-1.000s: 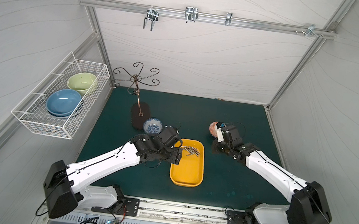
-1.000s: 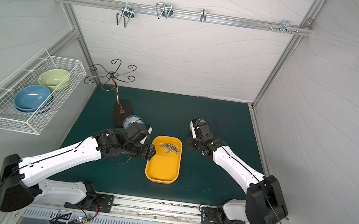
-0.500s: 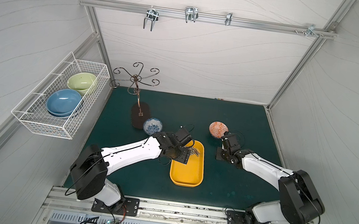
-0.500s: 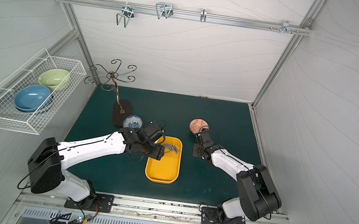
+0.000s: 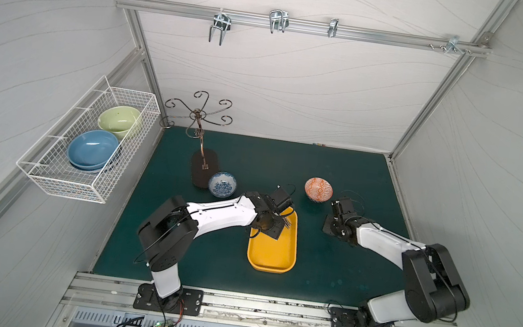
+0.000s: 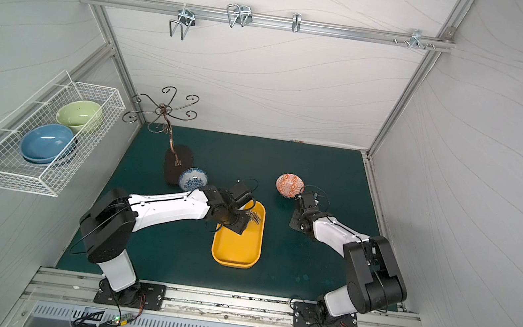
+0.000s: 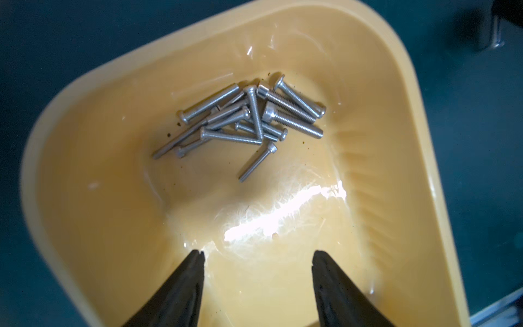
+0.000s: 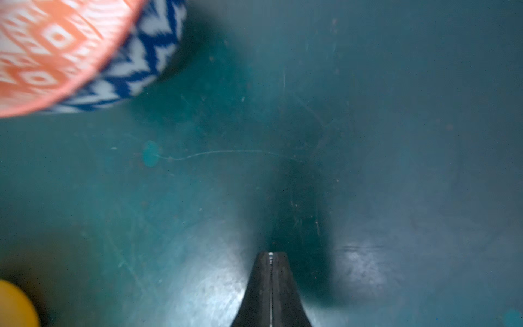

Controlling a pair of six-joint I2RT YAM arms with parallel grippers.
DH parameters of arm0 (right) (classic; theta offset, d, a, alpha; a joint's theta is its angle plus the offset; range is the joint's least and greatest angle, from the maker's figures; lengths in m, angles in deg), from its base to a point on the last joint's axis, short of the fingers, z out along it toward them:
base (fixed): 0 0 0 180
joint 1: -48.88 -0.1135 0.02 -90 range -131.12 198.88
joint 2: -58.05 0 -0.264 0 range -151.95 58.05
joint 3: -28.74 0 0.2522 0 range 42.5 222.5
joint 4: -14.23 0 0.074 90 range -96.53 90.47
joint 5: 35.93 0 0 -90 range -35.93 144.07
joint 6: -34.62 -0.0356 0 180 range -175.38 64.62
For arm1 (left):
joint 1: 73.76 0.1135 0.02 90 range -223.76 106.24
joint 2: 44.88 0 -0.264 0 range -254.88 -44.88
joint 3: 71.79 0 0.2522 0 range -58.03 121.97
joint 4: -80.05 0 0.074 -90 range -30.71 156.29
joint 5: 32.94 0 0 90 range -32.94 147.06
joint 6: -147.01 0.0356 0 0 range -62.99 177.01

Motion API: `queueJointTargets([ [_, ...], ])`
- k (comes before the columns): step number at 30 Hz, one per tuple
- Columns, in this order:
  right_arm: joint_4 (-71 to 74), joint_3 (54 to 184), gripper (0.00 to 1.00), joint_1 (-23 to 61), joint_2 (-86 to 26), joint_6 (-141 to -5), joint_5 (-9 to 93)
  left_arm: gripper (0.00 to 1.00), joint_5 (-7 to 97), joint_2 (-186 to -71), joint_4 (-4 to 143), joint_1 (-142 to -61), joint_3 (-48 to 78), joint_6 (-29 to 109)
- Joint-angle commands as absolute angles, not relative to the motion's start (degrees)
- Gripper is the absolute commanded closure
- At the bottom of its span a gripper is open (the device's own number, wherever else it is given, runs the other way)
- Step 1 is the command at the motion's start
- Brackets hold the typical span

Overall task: Take out the screws from the storage box
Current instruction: Place the screw at the center of the board.

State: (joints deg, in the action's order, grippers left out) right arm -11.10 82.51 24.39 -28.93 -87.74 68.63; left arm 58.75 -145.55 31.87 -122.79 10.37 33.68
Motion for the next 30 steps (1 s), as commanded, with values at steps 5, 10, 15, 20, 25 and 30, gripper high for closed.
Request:
queueJointTargets([
  [5,-13.1,84.3,1.00,24.4,-32.2,-89.4,67.4,0.36,59.0,-150.7,34.7,-123.0,14.9,37.3],
  [10,-11.6,82.1,1.00,24.4,-30.1,-89.7,67.8,0.36,61.1,-155.5,32.7,-122.9,18.6,38.5],
  [15,-11.4,81.6,0.91,23.7,-29.8,-89.4,67.5,0.36,60.1,-158.2,33.7,-122.1,20.2,39.9],
  [20,-10.7,80.9,0.61,22.9,-28.4,-88.6,67.3,0.36,58.5,-159.1,34.3,-120.6,20.4,40.4],
  [25,-9.7,79.5,0.60,22.9,-25.4,-88.2,67.0,0.37,57.9,-158.9,35.1,-120.5,19.4,40.5],
  [30,-8.7,77.4,0.58,22.6,-20.6,-87.8,66.5,0.52,56.2,-159.6,34.5,-120.6,19.2,40.7],
])
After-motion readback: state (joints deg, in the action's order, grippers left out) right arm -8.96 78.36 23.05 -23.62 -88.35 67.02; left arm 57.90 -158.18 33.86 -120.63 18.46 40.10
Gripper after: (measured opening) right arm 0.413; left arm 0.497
